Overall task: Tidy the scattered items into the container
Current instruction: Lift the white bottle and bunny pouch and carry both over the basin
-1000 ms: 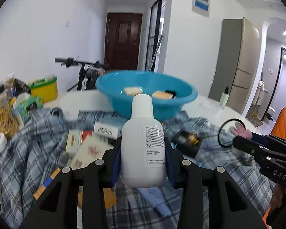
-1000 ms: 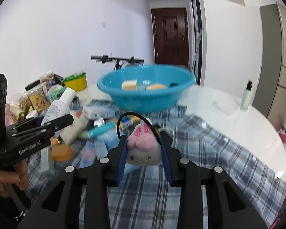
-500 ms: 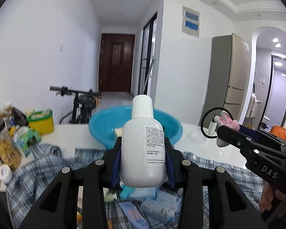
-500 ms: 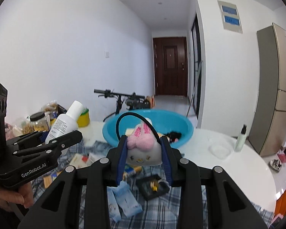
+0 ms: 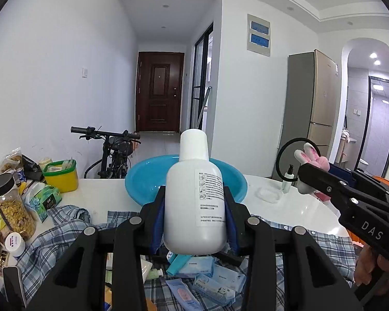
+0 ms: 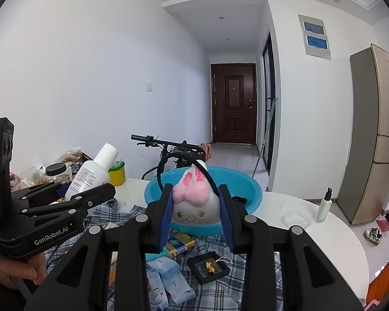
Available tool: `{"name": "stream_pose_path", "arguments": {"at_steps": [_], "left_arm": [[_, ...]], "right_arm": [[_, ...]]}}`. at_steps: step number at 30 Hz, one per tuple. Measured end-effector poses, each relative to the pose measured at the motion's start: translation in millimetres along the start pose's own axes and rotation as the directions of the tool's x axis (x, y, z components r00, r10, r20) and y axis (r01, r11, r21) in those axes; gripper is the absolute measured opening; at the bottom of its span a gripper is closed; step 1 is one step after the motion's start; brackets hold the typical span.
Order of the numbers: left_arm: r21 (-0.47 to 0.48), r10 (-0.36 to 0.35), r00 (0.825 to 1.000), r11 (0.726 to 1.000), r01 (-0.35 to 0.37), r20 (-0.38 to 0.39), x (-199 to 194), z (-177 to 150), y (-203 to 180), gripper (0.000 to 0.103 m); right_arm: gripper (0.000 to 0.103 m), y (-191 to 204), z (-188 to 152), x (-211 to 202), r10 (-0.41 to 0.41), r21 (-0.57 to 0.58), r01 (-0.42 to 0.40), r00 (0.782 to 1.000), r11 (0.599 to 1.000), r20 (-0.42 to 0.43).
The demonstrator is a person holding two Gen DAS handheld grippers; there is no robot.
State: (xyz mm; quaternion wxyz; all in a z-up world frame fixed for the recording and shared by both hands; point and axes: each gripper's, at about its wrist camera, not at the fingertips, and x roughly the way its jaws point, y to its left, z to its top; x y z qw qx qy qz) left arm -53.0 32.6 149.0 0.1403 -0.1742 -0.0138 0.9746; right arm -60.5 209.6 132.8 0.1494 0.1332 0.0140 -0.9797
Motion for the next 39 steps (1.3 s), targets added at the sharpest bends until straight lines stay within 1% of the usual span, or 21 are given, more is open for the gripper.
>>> {"name": "stream_pose_path", "arguments": {"at_steps": [8, 15, 25, 27, 33, 39], "left_arm": [[-0.011, 0.004, 1.000, 1.000, -0.005, -0.013, 3.0, -4.7, 4.4, 0.042], [-0.017, 0.003, 0.999, 1.000, -0.004, -0.035, 21.4, -9.3, 10.4, 0.042], [-0.034, -0.004, 0.996, 0.999, 0.001, -0.093, 67.6, -9.1, 22.0, 0.042], [-0.026, 0.012, 0.994, 1.000, -0.015, -0.104, 79.5, -7.6, 24.7, 0.042], [-0.023, 0.024, 0.993, 0.999, -0.027, -0.117, 111.1, -3.9, 33.0, 0.042], [-0.011, 0.029, 0.992, 0.999, -0.030, -0.124, 142.4, 6.9, 38.9, 0.042]], "right_arm": [[0.033, -1.6, -0.6, 0.1, 0.003, -0.001, -0.003, 1.000, 1.000, -0.006], [0.033, -6.6, -3.5, 10.2, 0.001, 0.000, -0.001, 1.000, 1.000, -0.022], [0.033, -17.7, 1.1, 42.4, -0.005, 0.007, 0.005, 0.999, 1.000, -0.044], [0.033, -19.7, 2.4, 51.7, -0.007, 0.010, 0.007, 0.999, 1.000, -0.048], [0.033, -26.6, -0.6, 79.6, -0.020, 0.021, 0.021, 0.997, 1.000, -0.073], [0.033, -40.8, 6.5, 110.9, -0.039, 0.038, 0.043, 0.995, 0.998, -0.090]]}}
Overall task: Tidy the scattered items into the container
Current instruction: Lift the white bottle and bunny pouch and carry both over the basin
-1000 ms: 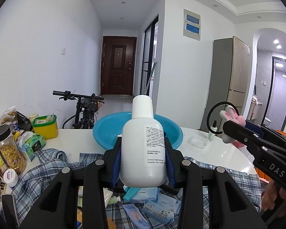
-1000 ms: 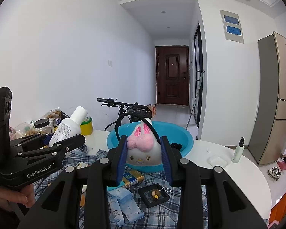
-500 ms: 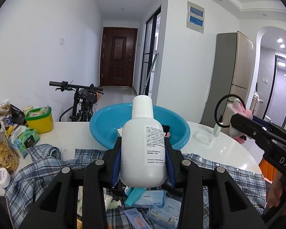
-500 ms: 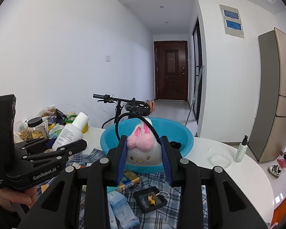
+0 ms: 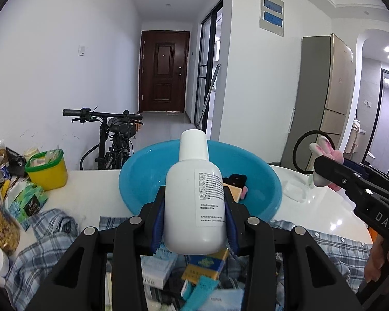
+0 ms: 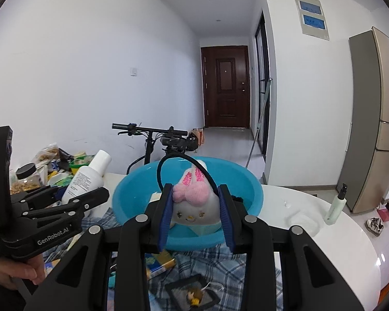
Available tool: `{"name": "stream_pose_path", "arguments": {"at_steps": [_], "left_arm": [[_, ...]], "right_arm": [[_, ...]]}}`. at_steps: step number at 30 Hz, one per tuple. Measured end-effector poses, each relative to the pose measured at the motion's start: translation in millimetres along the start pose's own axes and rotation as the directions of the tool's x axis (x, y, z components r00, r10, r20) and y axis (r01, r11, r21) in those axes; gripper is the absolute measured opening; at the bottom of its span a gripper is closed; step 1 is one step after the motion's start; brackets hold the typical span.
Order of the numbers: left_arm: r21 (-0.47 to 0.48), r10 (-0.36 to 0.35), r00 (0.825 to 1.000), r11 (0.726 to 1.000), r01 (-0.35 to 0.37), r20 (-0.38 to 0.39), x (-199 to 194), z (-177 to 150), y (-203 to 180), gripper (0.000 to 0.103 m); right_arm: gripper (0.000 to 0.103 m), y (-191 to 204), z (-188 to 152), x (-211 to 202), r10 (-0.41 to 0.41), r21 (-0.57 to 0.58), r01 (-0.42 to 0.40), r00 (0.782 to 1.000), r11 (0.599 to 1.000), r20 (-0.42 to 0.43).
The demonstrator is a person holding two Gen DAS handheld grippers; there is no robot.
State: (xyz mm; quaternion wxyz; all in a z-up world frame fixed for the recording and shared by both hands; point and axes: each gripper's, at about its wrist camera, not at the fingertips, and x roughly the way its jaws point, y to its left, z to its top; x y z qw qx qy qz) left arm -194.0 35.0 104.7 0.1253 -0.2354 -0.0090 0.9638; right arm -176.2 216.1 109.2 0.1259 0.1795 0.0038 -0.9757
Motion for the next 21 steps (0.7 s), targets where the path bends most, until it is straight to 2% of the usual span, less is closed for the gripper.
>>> {"name": "stream_pose_path", "arguments": {"at_steps": [11, 21], "left_arm": [[0.009, -0.014, 1.000, 1.000, 0.014, 0.001, 42.7, 22.9, 6.0, 0.042], [0.003, 0.015, 0.999, 1.000, -0.015, 0.034, 69.8, 48.6, 24.1, 0.042]], "right_arm": [[0.033, -7.6, 12.6, 44.1, -0.013, -0.022, 0.013, 1.000, 1.000, -0.015], [0.033, -4.9, 35.3, 77.2, -0.006, -0.046, 0.006, 1.000, 0.999, 0.003]]}}
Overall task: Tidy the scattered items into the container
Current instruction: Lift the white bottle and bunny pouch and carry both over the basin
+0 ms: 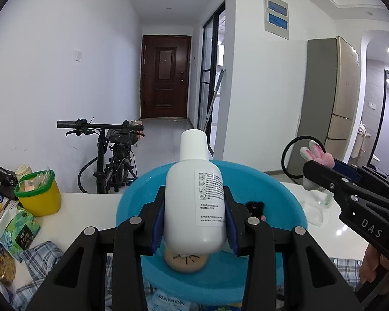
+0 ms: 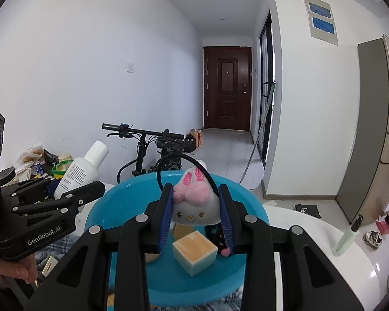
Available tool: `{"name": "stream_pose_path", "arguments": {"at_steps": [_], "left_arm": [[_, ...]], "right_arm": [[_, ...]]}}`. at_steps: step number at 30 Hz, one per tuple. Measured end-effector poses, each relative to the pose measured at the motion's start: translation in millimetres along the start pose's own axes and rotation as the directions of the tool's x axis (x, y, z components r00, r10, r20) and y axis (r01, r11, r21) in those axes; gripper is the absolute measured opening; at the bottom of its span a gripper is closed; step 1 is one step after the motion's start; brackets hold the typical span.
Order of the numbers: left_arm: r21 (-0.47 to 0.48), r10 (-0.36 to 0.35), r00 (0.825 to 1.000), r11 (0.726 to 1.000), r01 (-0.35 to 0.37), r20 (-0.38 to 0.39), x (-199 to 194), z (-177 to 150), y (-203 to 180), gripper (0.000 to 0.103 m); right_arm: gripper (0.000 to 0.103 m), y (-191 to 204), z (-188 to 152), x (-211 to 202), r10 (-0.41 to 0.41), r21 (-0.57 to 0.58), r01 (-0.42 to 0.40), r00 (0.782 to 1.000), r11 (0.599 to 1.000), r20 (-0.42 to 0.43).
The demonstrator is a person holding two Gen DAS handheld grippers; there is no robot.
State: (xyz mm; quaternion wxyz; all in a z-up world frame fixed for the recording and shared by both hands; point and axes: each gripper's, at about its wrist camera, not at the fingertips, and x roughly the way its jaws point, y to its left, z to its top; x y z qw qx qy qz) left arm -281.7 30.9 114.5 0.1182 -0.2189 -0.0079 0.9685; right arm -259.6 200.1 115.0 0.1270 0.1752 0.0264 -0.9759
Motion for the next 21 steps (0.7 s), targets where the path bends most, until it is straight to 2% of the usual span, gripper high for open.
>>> {"name": "stream_pose_path", "arguments": {"at_steps": [7, 10, 15, 19, 21], "left_arm": [[0.013, 0.002, 1.000, 1.000, -0.002, 0.015, 13.7, 13.4, 4.8, 0.042], [0.037, -0.009, 1.000, 0.999, 0.009, -0.007, 26.4, 16.0, 2.7, 0.042], [-0.003, -0.045, 0.995, 0.999, 0.044, -0.090, 57.7, 29.3, 6.3, 0.042], [-0.015, -0.032, 0.985, 0.999, 0.030, -0.168, 84.8, 41.7, 8.9, 0.042], [0.005, 0.001, 0.977, 1.000, 0.000, -0.211, 100.9, 47.5, 8.3, 0.042]], "right_arm": [[0.033, -4.8, 14.6, 18.7, 0.001, 0.006, -0.001, 1.000, 1.000, 0.013], [0.033, -5.7, 20.5, 27.0, 0.003, 0.005, -0.003, 1.000, 1.000, 0.006], [0.033, -11.4, 34.4, 47.1, 0.000, -0.008, -0.001, 1.000, 1.000, -0.027], [0.033, -21.5, 45.9, 74.4, 0.020, 0.002, -0.020, 0.994, 1.000, -0.104], [0.033, -27.2, 50.0, 90.1, 0.028, 0.013, -0.026, 0.988, 1.000, -0.153]]}}
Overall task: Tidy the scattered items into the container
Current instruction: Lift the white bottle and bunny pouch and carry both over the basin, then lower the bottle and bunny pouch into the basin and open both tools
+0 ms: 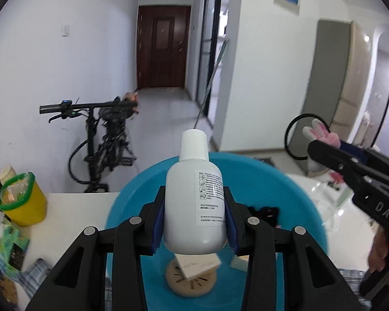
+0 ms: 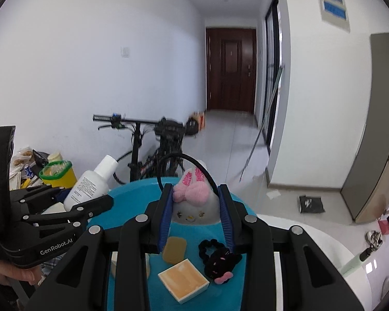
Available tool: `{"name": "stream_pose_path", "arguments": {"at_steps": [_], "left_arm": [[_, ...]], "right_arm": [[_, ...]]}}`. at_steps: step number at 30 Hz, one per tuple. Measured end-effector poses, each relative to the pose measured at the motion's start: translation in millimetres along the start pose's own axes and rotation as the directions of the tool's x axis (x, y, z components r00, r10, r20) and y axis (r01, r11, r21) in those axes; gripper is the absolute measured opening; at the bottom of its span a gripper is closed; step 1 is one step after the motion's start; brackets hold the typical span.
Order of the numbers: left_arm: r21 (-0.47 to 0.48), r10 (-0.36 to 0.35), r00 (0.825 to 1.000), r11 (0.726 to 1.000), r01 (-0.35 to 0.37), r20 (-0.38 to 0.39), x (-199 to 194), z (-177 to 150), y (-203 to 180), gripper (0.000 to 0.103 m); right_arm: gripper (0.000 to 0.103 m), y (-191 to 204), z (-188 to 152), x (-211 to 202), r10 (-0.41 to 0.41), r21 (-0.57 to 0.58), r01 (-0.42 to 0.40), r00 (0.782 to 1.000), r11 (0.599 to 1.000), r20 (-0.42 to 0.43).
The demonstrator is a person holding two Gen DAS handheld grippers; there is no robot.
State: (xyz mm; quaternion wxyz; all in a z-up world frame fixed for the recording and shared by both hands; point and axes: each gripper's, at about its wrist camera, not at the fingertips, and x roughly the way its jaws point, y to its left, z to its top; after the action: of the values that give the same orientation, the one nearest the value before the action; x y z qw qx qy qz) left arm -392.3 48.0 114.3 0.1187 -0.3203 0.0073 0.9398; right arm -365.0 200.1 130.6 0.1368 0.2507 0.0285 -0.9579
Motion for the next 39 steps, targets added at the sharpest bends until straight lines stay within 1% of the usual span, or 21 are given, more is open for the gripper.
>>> {"name": "stream_pose_path", "arguments": {"at_steps": [2, 3, 5, 8, 10, 12, 15, 18, 21, 24, 27, 32, 34, 36, 39], "left_arm": [[0.005, -0.006, 0.999, 1.000, 0.006, -0.038, 10.7, 5.3, -1.4, 0.042], [-0.005, -0.016, 0.997, 1.000, 0.016, -0.072, 19.4, 9.9, -1.2, 0.042], [-0.020, -0.026, 0.993, 1.000, 0.024, -0.117, 31.9, 15.5, -1.0, 0.042], [-0.035, -0.038, 0.983, 0.999, 0.033, -0.177, 49.2, 24.7, -0.6, 0.042], [-0.052, -0.041, 0.971, 0.998, 0.029, -0.235, 61.3, 27.3, 0.7, 0.042], [-0.061, -0.059, 0.955, 0.997, 0.043, -0.291, 72.1, 27.8, 0.1, 0.042], [-0.082, -0.071, 0.934, 0.996, 0.045, -0.350, 85.7, 25.3, 0.8, 0.042], [-0.087, -0.057, 0.929, 0.996, 0.027, -0.367, 96.4, 24.1, 1.3, 0.042], [-0.105, -0.051, 0.920, 0.994, 0.010, -0.389, 110.7, 23.8, 5.7, 0.042], [-0.121, -0.065, 0.903, 0.993, 0.015, -0.424, 126.1, 19.2, 9.5, 0.042], [-0.106, -0.064, 0.895, 0.994, 0.018, -0.441, 138.1, 12.6, 7.7, 0.042], [-0.123, -0.075, 0.871, 0.992, 0.016, -0.486, 157.9, -4.3, 8.4, 0.042], [-0.126, -0.072, 0.863, 0.992, 0.010, -0.499, 164.5, -10.9, 7.4, 0.042], [-0.140, -0.079, 0.852, 0.990, 0.007, -0.517, 171.8, -17.1, 8.9, 0.042], [-0.145, -0.073, 0.849, 0.989, -0.004, -0.524, 175.1, -21.6, 8.7, 0.042]], "right_arm": [[0.033, -7.8, 6.9, 16.8, 0.026, 0.024, -0.025, 0.998, 0.999, -0.053], [0.033, -11.2, 9.7, 24.5, 0.034, 0.034, -0.031, 0.996, 0.999, -0.080], [0.033, -16.3, 14.8, 38.3, 0.050, 0.041, -0.045, 0.990, 0.998, -0.130], [0.033, -19.2, 20.6, 56.7, 0.078, 0.024, -0.074, 0.976, 0.997, -0.205], [0.033, -23.2, 20.8, 66.1, 0.093, 0.027, -0.089, 0.964, 0.996, -0.248], [0.033, -27.1, 20.0, 77.5, 0.114, 0.044, -0.106, 0.948, 0.993, -0.296], [0.033, -34.1, 13.7, 97.7, 0.121, 0.063, -0.105, 0.920, 0.993, -0.373], [0.033, -37.4, 3.2, 113.9, 0.121, 0.066, -0.102, 0.893, 0.993, -0.434], [0.033, -42.7, -11.2, 126.0, 0.144, 0.101, -0.109, 0.859, 0.989, -0.490], [0.033, -46.9, -20.8, 133.1, 0.133, 0.094, -0.098, 0.842, 0.991, -0.523], [0.033, -49.1, -31.5, 140.3, 0.130, 0.099, -0.091, 0.831, 0.991, -0.540], [0.033, -45.9, -48.2, 157.3, 0.133, 0.102, -0.089, 0.798, 0.991, -0.588], [0.033, -44.0, -51.4, 160.7, 0.138, 0.102, -0.096, 0.791, 0.990, -0.596], [0.033, -42.8, -53.9, 163.0, 0.142, 0.102, -0.100, 0.788, 0.990, -0.599], [0.033, -40.9, -56.6, 166.3, 0.147, 0.105, -0.104, 0.782, 0.989, -0.606]]}}
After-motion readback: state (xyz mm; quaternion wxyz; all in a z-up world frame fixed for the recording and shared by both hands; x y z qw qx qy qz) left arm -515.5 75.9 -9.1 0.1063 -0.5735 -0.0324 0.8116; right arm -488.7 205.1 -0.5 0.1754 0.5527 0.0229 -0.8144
